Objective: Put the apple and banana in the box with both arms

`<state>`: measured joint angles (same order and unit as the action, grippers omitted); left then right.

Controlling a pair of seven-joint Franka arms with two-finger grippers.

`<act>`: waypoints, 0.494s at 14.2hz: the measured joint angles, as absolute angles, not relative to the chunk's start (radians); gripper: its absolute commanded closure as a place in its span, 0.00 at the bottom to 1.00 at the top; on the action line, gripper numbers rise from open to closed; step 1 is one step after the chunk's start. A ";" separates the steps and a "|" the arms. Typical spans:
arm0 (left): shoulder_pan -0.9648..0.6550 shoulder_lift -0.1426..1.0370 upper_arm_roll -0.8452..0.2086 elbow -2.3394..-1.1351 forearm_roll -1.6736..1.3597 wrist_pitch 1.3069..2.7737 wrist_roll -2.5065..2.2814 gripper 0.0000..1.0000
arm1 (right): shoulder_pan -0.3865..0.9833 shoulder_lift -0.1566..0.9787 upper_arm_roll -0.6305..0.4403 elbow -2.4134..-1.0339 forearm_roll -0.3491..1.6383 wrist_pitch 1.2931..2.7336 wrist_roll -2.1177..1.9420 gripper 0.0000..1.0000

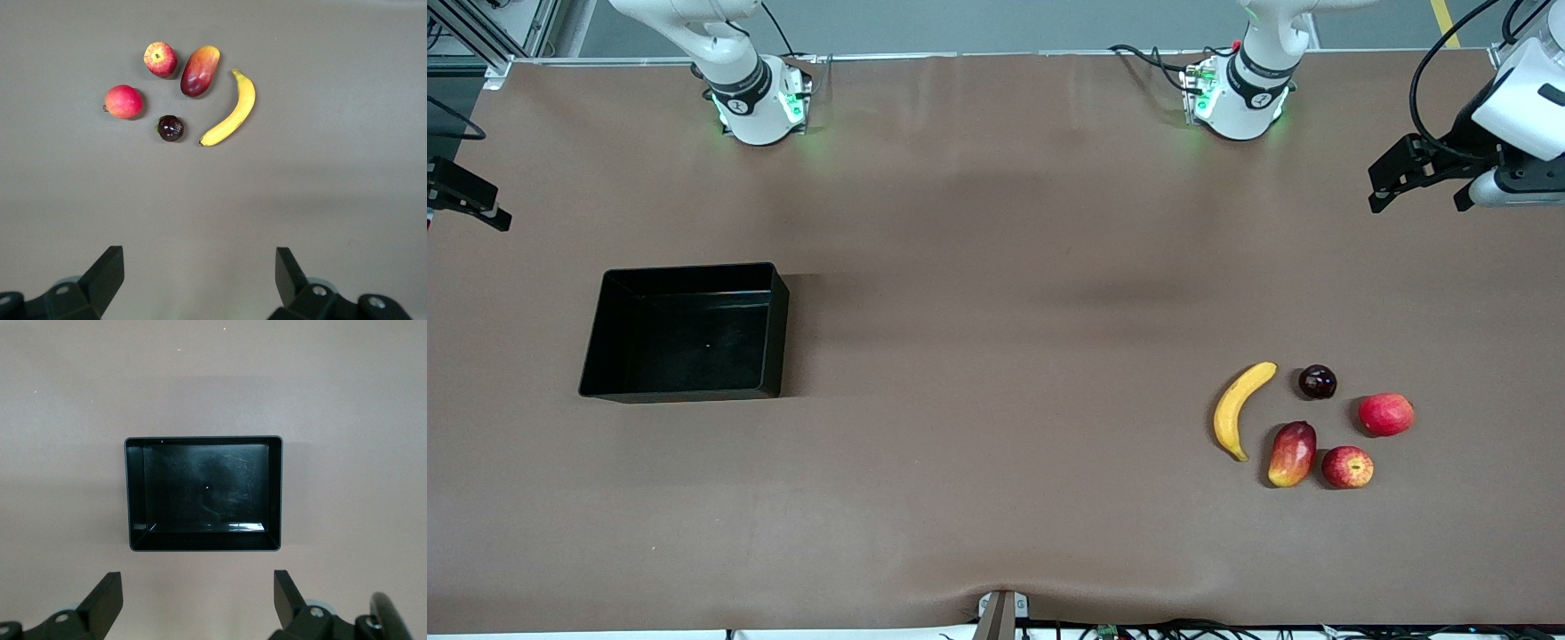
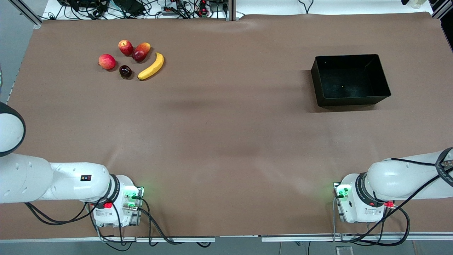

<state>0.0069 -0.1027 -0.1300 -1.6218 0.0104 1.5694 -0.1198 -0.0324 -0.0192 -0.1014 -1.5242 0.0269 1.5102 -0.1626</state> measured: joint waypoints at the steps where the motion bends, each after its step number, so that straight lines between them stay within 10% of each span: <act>1: 0.007 -0.103 -0.130 -1.622 0.010 1.569 -0.120 0.00 | -0.033 -0.019 -0.101 -1.524 0.027 1.510 -0.162 0.00; 7: 0.010 -0.061 -0.125 -1.587 0.017 1.570 -0.120 0.00 | -0.036 -0.013 -0.102 -1.524 0.027 1.515 -0.161 0.00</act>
